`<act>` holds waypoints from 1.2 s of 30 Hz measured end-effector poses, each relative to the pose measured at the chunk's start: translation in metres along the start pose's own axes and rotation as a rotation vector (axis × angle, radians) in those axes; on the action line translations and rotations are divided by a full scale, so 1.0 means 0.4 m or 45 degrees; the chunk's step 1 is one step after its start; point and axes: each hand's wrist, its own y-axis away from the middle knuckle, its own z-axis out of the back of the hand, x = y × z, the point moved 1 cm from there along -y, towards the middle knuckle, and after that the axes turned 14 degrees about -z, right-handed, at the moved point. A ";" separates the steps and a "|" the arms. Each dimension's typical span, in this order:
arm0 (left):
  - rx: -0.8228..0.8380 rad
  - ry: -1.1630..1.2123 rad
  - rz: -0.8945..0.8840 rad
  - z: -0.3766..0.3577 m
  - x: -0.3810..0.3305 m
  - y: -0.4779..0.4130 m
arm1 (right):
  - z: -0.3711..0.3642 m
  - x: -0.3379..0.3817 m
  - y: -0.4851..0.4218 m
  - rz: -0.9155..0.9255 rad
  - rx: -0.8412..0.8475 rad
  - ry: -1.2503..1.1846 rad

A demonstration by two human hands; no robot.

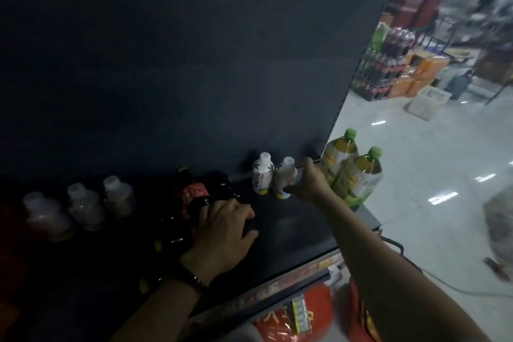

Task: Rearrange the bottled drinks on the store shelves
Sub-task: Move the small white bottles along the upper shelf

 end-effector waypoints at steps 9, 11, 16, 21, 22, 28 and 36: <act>-0.021 0.102 0.051 0.008 -0.011 -0.053 | 0.012 0.057 0.005 0.054 0.136 -0.164; -0.037 0.138 0.071 0.008 -0.012 -0.061 | 0.024 0.041 0.006 0.075 0.193 -0.228; -0.309 0.622 0.093 0.004 -0.015 -0.093 | 0.092 0.023 0.004 0.218 0.500 -0.601; -0.493 1.196 0.188 0.005 -0.036 -0.130 | 0.148 0.131 0.083 0.513 0.801 -0.785; -0.569 1.261 0.208 0.006 -0.037 -0.134 | 0.144 0.151 0.093 0.528 0.810 -0.757; -0.880 1.435 0.469 0.037 -0.022 -0.100 | 0.089 0.179 0.061 0.381 0.831 -1.115; -1.073 1.201 0.650 0.054 0.057 0.011 | -0.148 0.016 -0.093 0.024 0.231 -0.565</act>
